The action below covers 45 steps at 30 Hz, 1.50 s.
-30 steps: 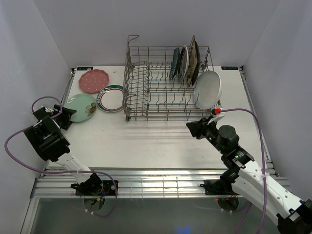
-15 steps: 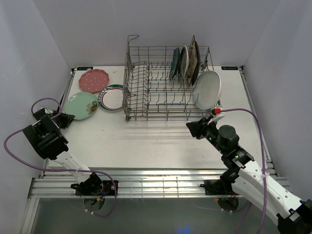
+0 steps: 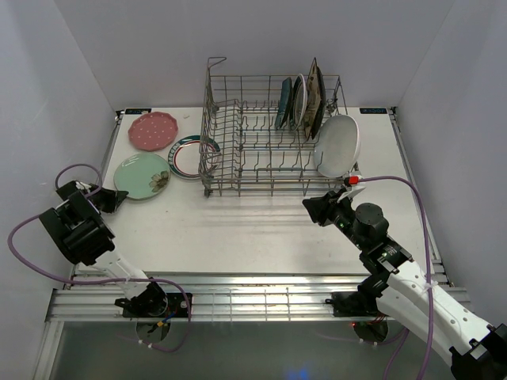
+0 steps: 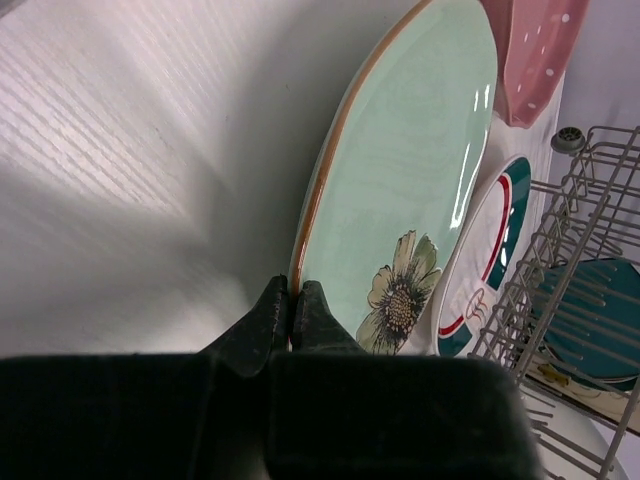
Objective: Load the plates into the dish rack
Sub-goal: Pick up the plate from the corner of the board.
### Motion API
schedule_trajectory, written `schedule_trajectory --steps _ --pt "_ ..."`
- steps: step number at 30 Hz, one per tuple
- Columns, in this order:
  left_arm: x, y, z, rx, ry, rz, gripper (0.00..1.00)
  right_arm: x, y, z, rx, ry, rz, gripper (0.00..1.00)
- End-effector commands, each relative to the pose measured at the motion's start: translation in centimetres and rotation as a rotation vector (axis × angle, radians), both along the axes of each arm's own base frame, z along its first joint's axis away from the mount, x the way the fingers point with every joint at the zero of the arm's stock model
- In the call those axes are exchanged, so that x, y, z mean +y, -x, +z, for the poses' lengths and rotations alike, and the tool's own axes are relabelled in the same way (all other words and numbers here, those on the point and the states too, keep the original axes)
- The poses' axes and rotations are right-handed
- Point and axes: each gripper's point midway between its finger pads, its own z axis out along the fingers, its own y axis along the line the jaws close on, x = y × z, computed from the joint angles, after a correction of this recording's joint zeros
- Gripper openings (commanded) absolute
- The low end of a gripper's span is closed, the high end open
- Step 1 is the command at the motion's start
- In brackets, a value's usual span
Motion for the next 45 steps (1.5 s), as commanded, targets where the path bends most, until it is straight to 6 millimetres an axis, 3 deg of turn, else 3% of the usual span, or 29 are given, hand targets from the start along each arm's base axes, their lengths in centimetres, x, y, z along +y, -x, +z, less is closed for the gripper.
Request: schedule_trajectory --steps 1,18,28,35,45 --pt "0.0 0.1 3.3 -0.072 -0.098 -0.028 0.0 0.3 -0.1 2.2 -0.055 -0.049 0.011 0.37" --pt "-1.2 0.7 7.9 -0.197 -0.282 -0.108 0.0 0.4 0.0 2.1 -0.052 -0.047 0.017 0.37" --pt "-3.4 2.9 12.7 -0.325 -0.559 -0.261 0.0 1.0 0.3 1.8 -0.046 -0.046 0.054 0.37" --pt "-4.3 4.2 14.0 -0.365 -0.669 -0.304 0.0 1.4 0.7 1.9 -0.053 -0.054 0.087 0.38" --pt "-5.7 4.7 15.9 -0.395 -0.668 -0.394 0.0 2.3 0.9 1.5 -0.047 -0.057 0.134 0.38"
